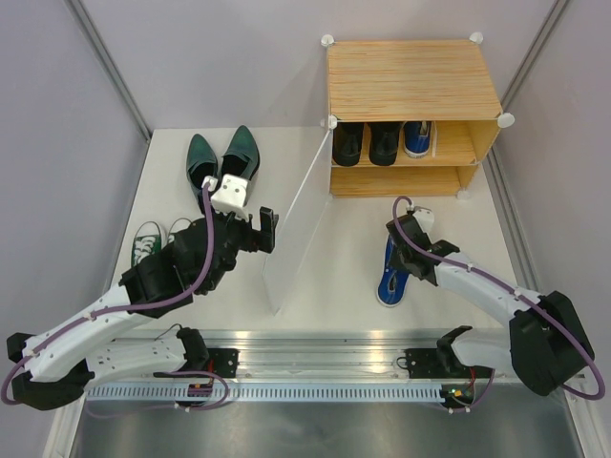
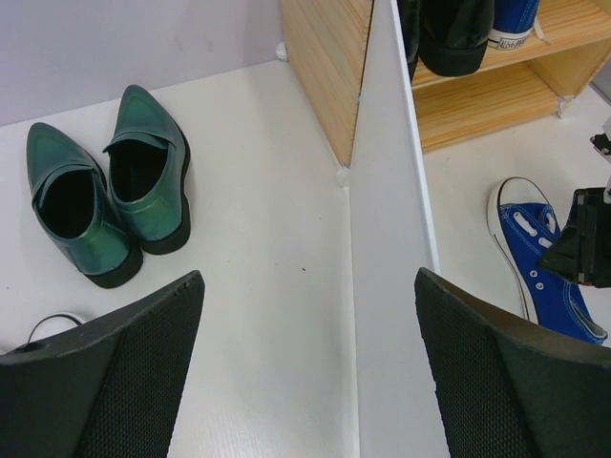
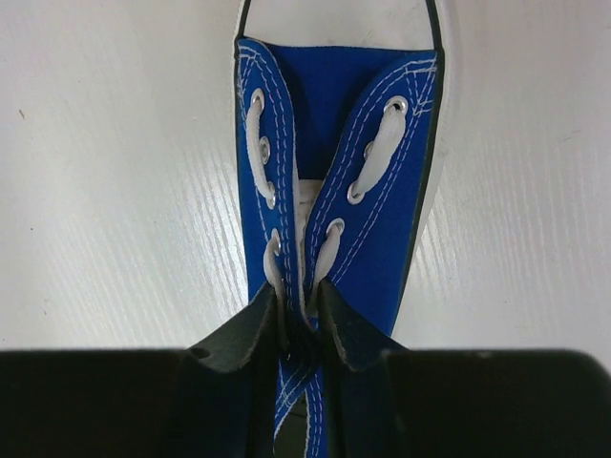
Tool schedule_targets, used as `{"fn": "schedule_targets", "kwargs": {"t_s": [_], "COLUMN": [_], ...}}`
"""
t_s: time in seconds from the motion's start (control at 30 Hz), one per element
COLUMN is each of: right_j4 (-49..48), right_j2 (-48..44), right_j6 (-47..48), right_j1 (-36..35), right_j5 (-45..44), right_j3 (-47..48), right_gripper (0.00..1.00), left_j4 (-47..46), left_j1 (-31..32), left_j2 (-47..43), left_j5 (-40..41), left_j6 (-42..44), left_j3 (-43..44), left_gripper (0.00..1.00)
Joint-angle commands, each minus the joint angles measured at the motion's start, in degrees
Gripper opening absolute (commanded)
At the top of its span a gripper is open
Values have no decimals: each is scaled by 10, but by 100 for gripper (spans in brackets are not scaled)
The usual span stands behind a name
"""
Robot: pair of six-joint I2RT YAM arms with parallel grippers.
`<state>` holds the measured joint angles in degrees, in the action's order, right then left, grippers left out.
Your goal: Place and organize the shoes in the shoe cabinet
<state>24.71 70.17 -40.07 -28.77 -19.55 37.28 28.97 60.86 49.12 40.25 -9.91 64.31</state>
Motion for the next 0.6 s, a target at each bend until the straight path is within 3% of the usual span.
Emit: {"fn": "schedule_targets", "kwargs": {"t_s": [0.0,0.17,0.57], "right_j4": [-3,2,73], "right_j2": [12,15,1], "right_j6": [13,30,119], "right_j1": [0,0,-15], "right_j5": [-15,2,-2], "right_j3": [16,28,128], "right_gripper": [21,1,1], "left_j4": [-23,-23,-23], "left_j1": [0,1,0], "left_j2": [-1,-1,-3], "left_j5": [-2,-3,0], "left_j6": [20,20,13], "left_j3": [-2,-3,-5], "left_gripper": [93,93,93]}}
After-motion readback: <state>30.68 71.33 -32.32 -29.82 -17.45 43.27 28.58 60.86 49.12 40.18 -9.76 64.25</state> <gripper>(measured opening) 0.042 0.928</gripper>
